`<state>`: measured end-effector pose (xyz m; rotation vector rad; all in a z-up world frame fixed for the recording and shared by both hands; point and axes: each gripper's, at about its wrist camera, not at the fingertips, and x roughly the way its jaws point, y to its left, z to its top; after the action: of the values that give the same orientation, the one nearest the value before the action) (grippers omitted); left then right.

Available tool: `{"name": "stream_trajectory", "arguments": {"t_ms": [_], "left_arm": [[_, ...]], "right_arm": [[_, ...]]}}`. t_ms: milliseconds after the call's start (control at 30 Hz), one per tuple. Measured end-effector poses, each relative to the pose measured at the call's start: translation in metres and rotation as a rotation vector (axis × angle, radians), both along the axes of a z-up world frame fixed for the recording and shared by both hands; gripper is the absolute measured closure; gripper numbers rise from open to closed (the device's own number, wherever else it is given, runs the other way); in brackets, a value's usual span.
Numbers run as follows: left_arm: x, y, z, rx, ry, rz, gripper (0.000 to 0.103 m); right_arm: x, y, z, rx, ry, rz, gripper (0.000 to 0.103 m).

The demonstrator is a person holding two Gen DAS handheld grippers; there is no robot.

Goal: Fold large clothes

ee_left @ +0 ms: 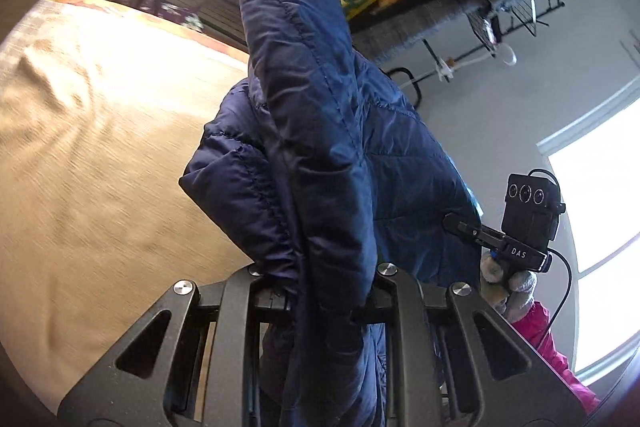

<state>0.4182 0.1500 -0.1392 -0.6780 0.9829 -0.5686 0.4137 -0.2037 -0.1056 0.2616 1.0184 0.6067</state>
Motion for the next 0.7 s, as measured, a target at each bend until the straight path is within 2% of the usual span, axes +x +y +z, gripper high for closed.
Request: {"name": "stream_trajectory", "arguments": {"t_ms": [367, 700], "left_arm": [[-0.013, -0.106, 0.052, -0.017, -0.065, -0.109, 0.085], [0.010, -0.216, 0.092, -0.028, -0.140, -0.200, 0.086]], "right_arm": [[-0.044, -0.069, 0.049, -0.054, -0.075, -0.075, 0.086], [-0.063, -0.156, 0.098, -0.122, -0.175, -0.143, 0.086]]}}
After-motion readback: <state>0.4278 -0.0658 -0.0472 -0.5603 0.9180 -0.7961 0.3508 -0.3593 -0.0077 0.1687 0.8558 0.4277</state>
